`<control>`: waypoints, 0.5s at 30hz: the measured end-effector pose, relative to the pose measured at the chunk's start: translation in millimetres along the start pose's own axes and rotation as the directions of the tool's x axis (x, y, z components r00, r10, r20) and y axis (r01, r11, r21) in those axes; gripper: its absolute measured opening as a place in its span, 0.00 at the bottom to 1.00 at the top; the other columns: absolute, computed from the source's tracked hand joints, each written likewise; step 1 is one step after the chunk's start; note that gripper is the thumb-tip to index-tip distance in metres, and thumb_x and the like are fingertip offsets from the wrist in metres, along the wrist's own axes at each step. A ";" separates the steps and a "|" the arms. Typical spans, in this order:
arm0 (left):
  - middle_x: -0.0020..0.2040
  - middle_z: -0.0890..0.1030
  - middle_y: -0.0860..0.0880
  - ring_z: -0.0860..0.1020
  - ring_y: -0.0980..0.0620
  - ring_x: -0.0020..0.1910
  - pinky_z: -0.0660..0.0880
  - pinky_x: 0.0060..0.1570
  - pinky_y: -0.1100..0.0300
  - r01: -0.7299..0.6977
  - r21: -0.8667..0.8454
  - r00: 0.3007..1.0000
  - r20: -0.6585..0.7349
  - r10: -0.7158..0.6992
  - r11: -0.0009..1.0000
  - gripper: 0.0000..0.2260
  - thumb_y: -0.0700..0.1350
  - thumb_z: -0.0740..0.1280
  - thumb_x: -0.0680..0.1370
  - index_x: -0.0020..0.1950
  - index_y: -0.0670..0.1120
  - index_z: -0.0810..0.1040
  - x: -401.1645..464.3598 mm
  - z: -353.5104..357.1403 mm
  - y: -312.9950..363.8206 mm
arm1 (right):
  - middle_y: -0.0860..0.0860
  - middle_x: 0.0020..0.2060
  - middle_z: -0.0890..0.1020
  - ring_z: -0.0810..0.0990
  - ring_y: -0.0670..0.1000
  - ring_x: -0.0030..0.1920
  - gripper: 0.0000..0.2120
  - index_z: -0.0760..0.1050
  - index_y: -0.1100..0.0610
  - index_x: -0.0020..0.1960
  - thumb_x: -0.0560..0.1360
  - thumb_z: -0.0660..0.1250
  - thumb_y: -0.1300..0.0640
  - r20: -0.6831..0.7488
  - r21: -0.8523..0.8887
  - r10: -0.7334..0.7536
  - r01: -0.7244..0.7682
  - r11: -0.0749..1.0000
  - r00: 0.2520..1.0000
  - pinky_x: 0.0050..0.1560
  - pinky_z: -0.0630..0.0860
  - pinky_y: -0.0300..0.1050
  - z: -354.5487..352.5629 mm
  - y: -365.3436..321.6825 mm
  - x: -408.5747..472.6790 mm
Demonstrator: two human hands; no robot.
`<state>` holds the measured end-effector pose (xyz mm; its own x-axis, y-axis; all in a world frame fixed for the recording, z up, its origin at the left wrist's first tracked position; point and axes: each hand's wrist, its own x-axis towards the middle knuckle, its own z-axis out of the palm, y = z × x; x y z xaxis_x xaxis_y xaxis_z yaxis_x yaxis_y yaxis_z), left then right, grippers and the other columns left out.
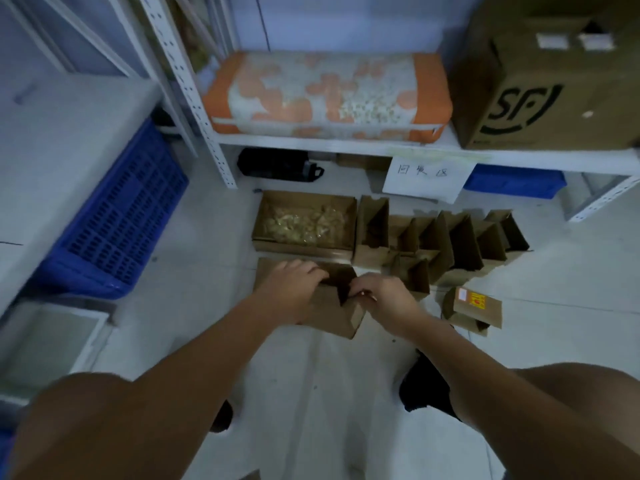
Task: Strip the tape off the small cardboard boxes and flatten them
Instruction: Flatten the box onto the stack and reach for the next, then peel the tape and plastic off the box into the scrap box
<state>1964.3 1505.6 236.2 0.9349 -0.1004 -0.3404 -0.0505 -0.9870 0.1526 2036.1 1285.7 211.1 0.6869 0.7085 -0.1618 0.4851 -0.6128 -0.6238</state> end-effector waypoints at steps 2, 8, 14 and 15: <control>0.68 0.74 0.51 0.71 0.47 0.68 0.63 0.67 0.53 0.018 0.052 0.999 -0.047 -0.016 0.998 0.21 0.51 0.66 0.81 0.75 0.52 0.70 -26.7 -18.3 7.6 | 0.50 0.57 0.83 0.81 0.49 0.59 0.12 0.83 0.54 0.53 0.77 0.68 0.68 -0.086 0.029 -0.134 0.137 0.990 0.987 0.61 0.74 0.35 -16.6 -24.7 -10.8; 0.47 0.79 0.50 0.79 0.45 0.50 0.70 0.48 0.51 0.012 -0.388 0.926 -0.345 -0.157 0.922 0.07 0.49 0.68 0.83 0.52 0.45 0.76 -84.9 -48.5 12.8 | 0.52 0.71 0.75 0.69 0.46 0.74 0.13 0.79 0.53 0.60 0.79 0.68 0.66 -0.230 0.122 -0.212 0.244 0.962 0.950 0.68 0.73 0.40 -57.7 -81.9 -30.9; 0.65 0.80 0.46 0.78 0.45 0.63 0.74 0.65 0.47 0.048 -0.676 0.855 -0.353 -0.381 0.736 0.19 0.50 0.67 0.83 0.72 0.45 0.74 -107.4 -74.2 14.2 | 0.34 0.66 0.70 0.73 0.40 0.67 0.39 0.59 0.45 0.78 0.74 0.76 0.50 -0.202 0.457 -0.020 0.113 0.882 0.979 0.58 0.76 0.32 -81.9 -112.0 -55.0; 0.65 0.81 0.46 0.79 0.45 0.63 0.75 0.65 0.45 0.032 -0.720 0.844 -0.352 -0.405 0.693 0.21 0.52 0.68 0.82 0.73 0.45 0.74 -110.7 -77.1 12.4 | 0.32 0.66 0.68 0.71 0.35 0.65 0.42 0.57 0.46 0.79 0.73 0.77 0.50 -0.165 0.490 -0.015 0.095 0.866 0.986 0.54 0.74 0.26 -83.8 -112.3 -57.9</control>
<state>1887.2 1514.2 347.2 0.9329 0.3594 -0.0222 0.2481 -0.5968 0.7631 1987.2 1284.1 354.5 0.7595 0.6501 -0.0239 0.2205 -0.2917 -0.9308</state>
